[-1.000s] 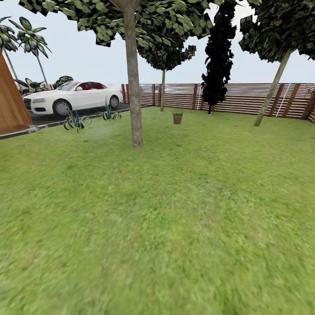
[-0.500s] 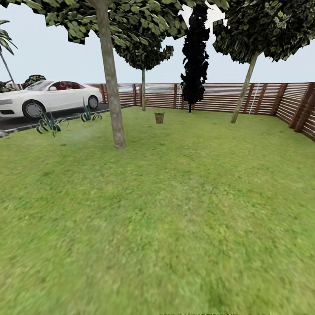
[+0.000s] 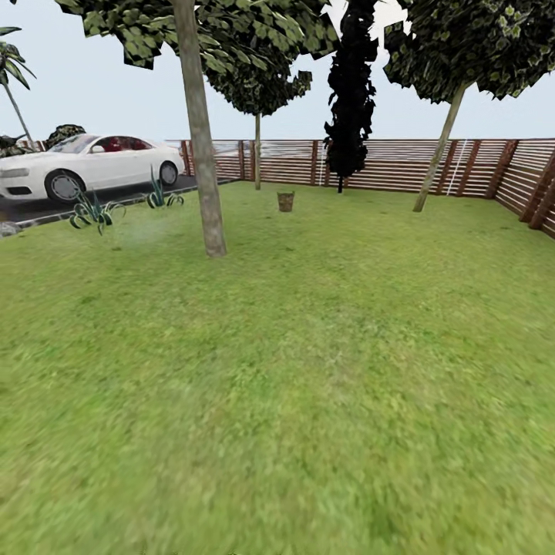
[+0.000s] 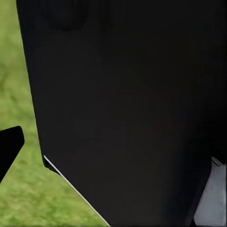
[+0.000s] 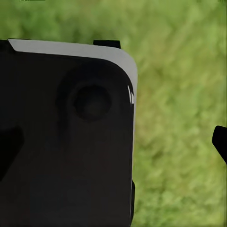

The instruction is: Take the three Easter eggs out of the wicker basket on the lawn in the garden, then place them on the lawn next to a single tree (choose any tree) so that all three eggs are next to the same tree and none are left in the basket.

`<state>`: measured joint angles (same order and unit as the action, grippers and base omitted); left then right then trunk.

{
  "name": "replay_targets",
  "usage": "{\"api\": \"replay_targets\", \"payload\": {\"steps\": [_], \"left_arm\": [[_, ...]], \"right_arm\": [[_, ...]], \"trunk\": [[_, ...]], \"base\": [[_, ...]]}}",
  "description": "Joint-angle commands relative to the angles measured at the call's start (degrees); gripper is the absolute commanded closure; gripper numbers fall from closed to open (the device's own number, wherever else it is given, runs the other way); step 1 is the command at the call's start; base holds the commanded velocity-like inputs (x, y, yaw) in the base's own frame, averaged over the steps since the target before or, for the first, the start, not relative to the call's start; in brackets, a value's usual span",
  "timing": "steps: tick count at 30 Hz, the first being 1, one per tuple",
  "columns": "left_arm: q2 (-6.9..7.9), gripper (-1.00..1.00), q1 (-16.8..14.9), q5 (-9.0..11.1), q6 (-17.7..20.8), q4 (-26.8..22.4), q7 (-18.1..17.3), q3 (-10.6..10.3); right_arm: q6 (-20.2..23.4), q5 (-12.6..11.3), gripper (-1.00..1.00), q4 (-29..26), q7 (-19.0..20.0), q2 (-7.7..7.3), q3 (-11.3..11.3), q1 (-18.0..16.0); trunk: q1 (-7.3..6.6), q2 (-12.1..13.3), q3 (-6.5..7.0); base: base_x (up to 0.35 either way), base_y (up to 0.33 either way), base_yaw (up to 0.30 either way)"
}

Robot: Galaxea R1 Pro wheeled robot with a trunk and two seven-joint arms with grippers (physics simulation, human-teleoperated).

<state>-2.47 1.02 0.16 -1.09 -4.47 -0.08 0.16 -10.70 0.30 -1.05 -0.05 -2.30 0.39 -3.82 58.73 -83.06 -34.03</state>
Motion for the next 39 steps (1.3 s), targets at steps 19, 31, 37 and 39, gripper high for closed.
{"api": "replay_targets", "payload": {"steps": [19,31,37,39], "left_arm": [[-0.29,-1.0,0.0,0.1,0.0,-2.1,0.3,0.1],[-0.3,-1.0,0.0,0.1,0.0,-2.7,0.0,0.1],[-0.02,-1.0,0.0,0.1,0.0,-2.5,0.0,0.1],[-0.01,-1.0,0.0,0.1,0.0,-2.5,0.0,0.1]], "right_arm": [[-0.1,0.0,-1.0,-0.8,-0.3,-0.08,0.0,-0.1],[-0.4,-0.2,-1.0,-1.8,-0.3,-0.05,-0.2,-0.2],[-0.4,-0.2,-1.0,-1.6,-0.2,0.08,-0.2,-0.2],[-0.4,-0.2,-1.0,-1.6,-0.3,0.09,-0.2,-0.2]], "trunk": [[0.0,0.0,-1.11],[0.0,0.0,-1.11],[0.0,0.0,-1.11],[0.0,0.0,-1.11]], "base": [[0.0,0.0,0.111],[0.015,0.001,0.0],[0.266,0.016,0.0],[0.319,0.003,0.0]]}}
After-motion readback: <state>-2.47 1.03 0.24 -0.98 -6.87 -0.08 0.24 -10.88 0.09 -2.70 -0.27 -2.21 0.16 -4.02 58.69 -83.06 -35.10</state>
